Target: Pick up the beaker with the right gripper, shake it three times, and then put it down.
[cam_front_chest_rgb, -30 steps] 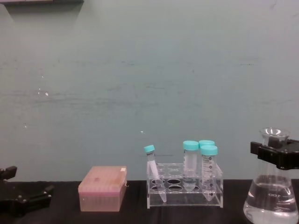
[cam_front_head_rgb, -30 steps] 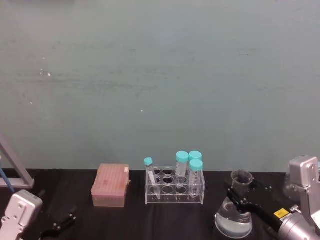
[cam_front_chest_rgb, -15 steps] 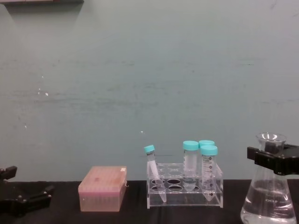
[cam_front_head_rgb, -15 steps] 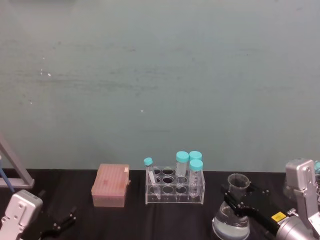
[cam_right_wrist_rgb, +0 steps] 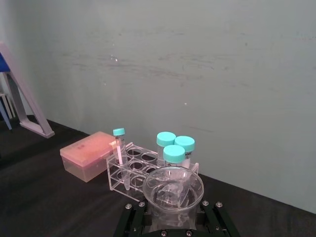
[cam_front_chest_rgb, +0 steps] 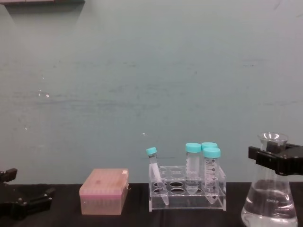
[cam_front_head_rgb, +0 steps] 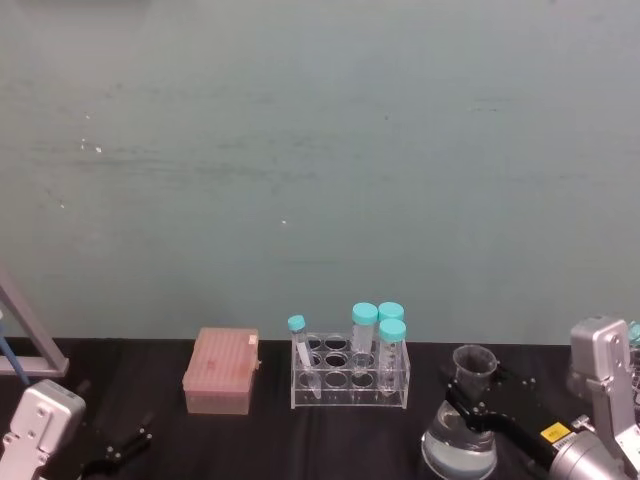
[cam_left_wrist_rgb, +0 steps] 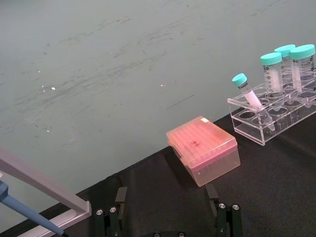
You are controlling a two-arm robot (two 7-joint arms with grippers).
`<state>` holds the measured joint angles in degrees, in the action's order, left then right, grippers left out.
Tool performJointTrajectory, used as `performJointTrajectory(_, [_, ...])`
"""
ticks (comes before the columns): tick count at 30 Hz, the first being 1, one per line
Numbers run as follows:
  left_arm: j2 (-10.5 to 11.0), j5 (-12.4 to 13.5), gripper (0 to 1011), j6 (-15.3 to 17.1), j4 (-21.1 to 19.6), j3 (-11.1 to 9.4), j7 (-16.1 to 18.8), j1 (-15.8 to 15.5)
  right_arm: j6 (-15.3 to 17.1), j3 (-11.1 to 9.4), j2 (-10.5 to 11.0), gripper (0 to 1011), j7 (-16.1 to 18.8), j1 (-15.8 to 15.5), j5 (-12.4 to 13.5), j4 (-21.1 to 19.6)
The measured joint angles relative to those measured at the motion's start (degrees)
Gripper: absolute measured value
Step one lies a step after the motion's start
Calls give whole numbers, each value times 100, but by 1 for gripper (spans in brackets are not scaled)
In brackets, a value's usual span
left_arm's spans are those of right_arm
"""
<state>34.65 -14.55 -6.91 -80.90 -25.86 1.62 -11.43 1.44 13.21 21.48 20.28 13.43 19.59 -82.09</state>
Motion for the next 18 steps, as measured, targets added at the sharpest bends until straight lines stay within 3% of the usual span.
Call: performJointTrajectory(18, [0, 0, 1000, 0, 0, 0, 0, 0, 103, -10, 27, 457, 27, -108, 106, -148])
